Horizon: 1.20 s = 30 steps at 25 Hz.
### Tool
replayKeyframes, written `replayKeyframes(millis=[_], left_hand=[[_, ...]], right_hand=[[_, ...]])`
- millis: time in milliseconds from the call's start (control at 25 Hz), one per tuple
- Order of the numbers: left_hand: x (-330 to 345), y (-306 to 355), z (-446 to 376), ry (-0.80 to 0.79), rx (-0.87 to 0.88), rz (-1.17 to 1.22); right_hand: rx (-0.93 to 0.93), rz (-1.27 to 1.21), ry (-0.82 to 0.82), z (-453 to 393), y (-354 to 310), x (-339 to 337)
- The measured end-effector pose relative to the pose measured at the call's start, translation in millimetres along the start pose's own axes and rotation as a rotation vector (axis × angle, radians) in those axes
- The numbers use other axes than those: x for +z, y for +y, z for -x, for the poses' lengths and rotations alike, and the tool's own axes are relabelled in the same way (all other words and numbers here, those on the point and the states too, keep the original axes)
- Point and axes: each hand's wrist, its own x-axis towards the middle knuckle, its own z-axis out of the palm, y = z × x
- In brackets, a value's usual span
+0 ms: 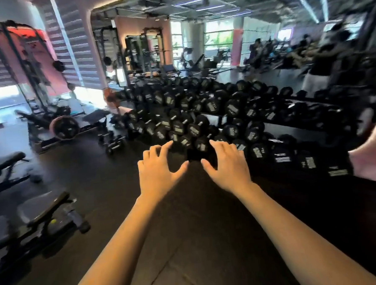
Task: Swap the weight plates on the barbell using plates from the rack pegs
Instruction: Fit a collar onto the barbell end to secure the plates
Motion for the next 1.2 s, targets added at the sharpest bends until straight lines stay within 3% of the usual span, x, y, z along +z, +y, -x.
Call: replayKeyframes(millis=[160, 360, 760, 1200], left_hand=[[79, 39, -91, -0.056, 0.191, 0.147], [185, 138, -157, -0.109, 0.402, 0.337], [326, 342, -230, -0.260, 0.696, 0.566], [439, 540, -257, -0.515, 1.052, 0.948]], right_hand=[[0.209, 0.116, 0.089, -41, 69, 9], [0.428, 0.282, 0.159, -62, 176, 4], [0.725, 0.454, 0.297, -81, 369, -26], [1.191, 0.787, 0.323, -75, 496, -68]])
